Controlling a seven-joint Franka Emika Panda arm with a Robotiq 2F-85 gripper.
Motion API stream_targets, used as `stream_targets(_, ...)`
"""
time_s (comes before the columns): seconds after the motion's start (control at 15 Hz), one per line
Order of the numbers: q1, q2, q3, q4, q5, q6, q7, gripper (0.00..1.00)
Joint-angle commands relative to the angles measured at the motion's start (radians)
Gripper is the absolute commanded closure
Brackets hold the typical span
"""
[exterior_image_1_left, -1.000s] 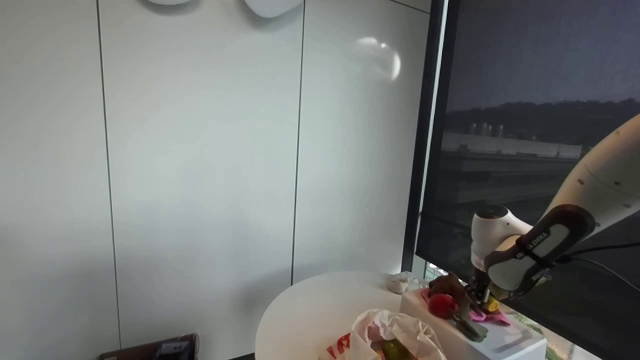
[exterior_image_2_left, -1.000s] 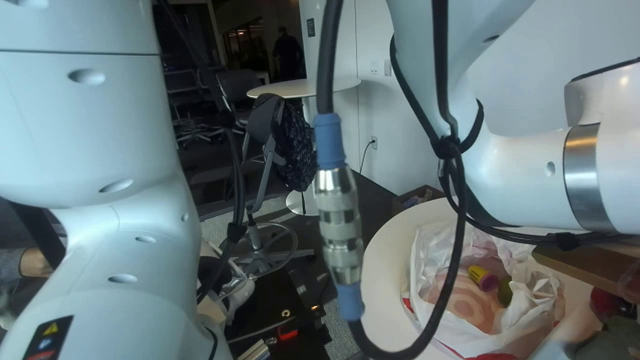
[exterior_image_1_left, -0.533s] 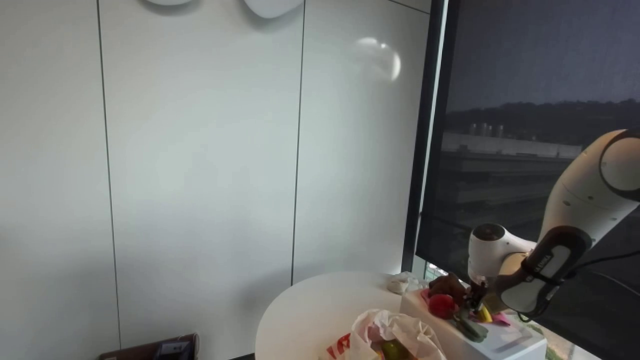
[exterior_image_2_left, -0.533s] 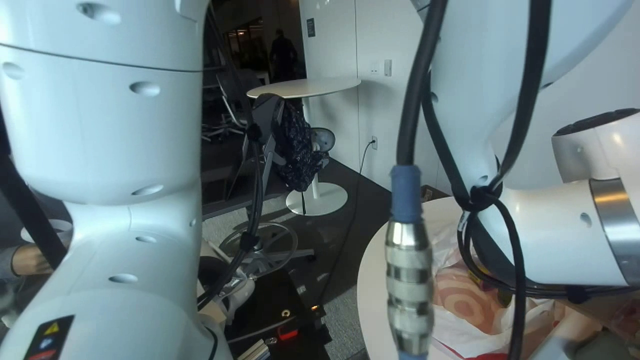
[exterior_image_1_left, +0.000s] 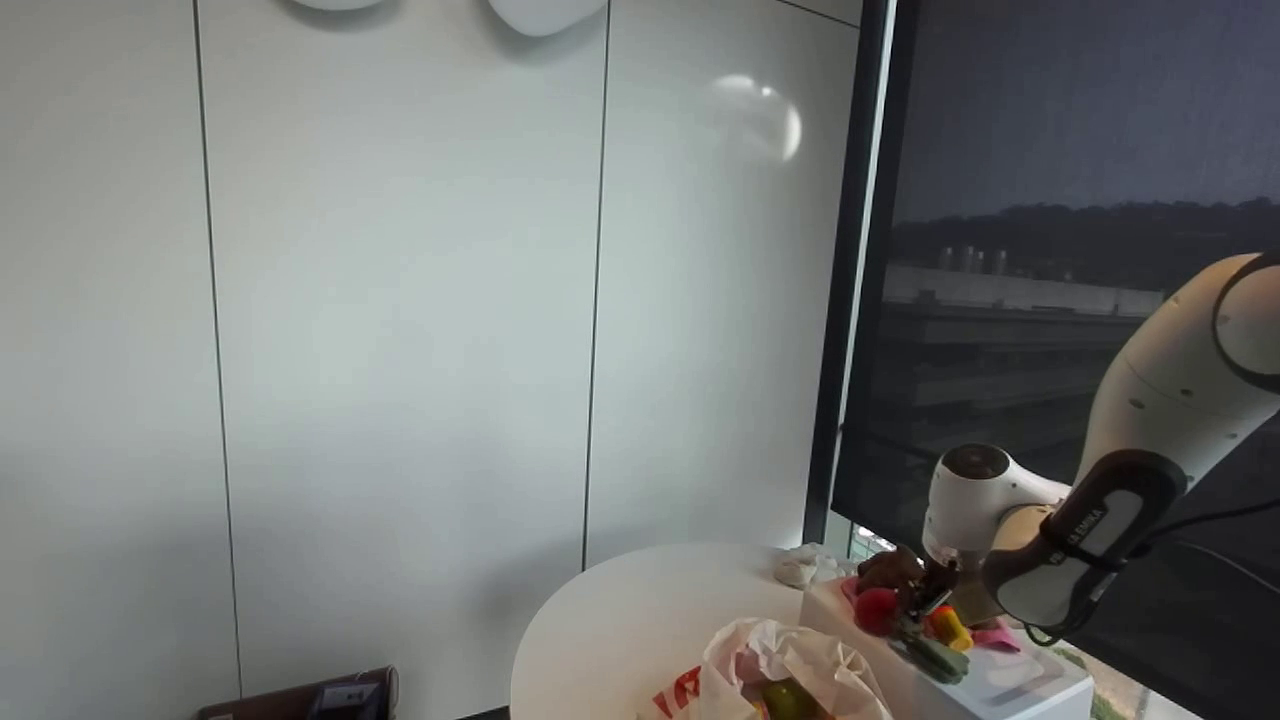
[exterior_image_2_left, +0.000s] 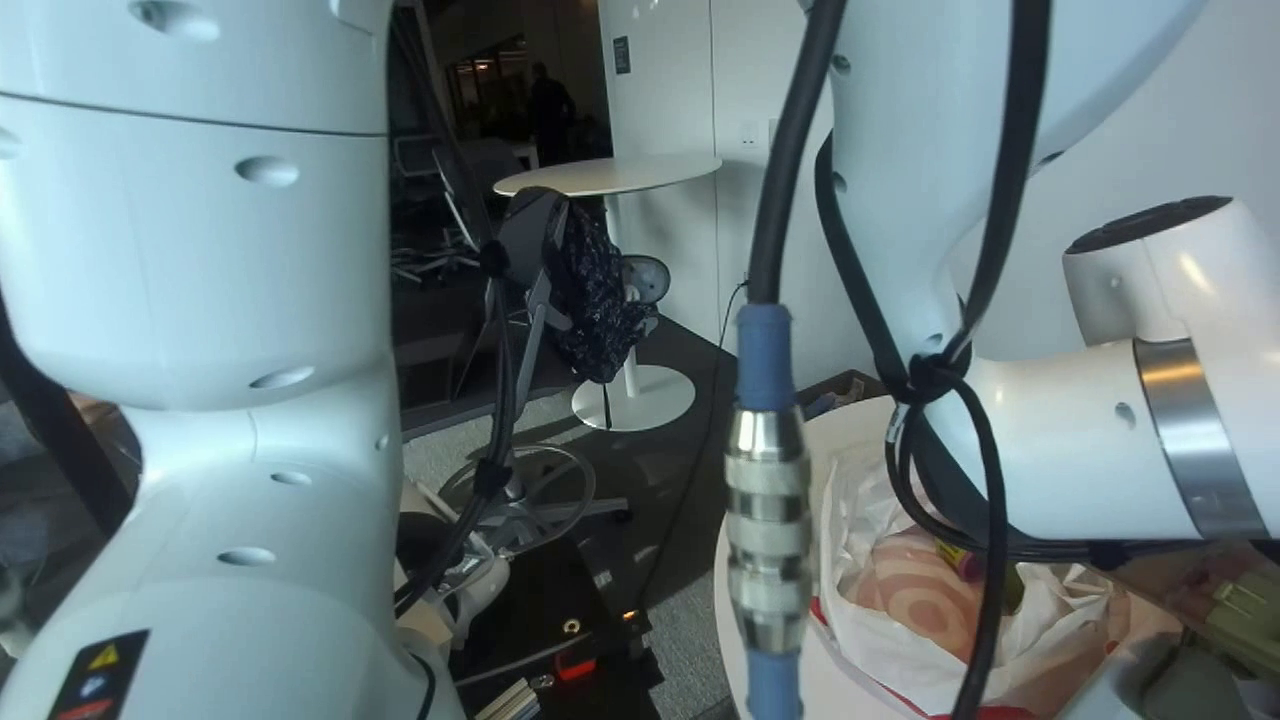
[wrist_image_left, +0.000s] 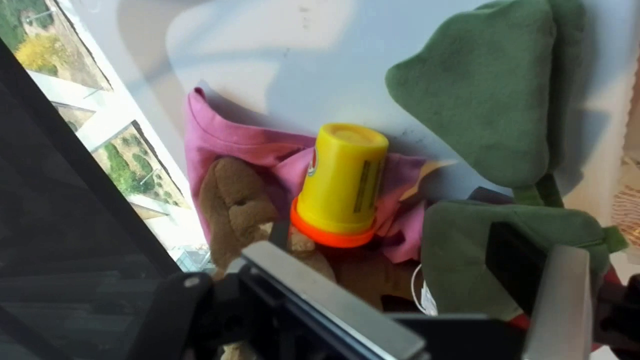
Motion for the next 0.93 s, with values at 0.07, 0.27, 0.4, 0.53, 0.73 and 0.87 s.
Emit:
stream_targets(0.07, -0.028, -0.129, 0.166, -0.204, 0.263, 0.019, -0.273, 0.00)
stream_targets(0.27, 0.026, -0.157, 0.251, -0.285, 0.490, 0.006, -0.489, 0.00)
stream_targets(0.4, 0.068, -0.157, 0.288, -0.299, 0.587, -0.015, -0.594, 0.00)
stream_targets(0.53, 0.067, -0.138, 0.334, -0.284, 0.572, -0.028, -0.602, 0.00)
stream_targets(0.73, 0.111, -0.101, 0.336, -0.272, 0.681, -0.007, -0.677, 0.00)
stream_targets(0.87, 0.105, -0.057, 0.326, -0.247, 0.607, 0.040, -0.638, 0.00)
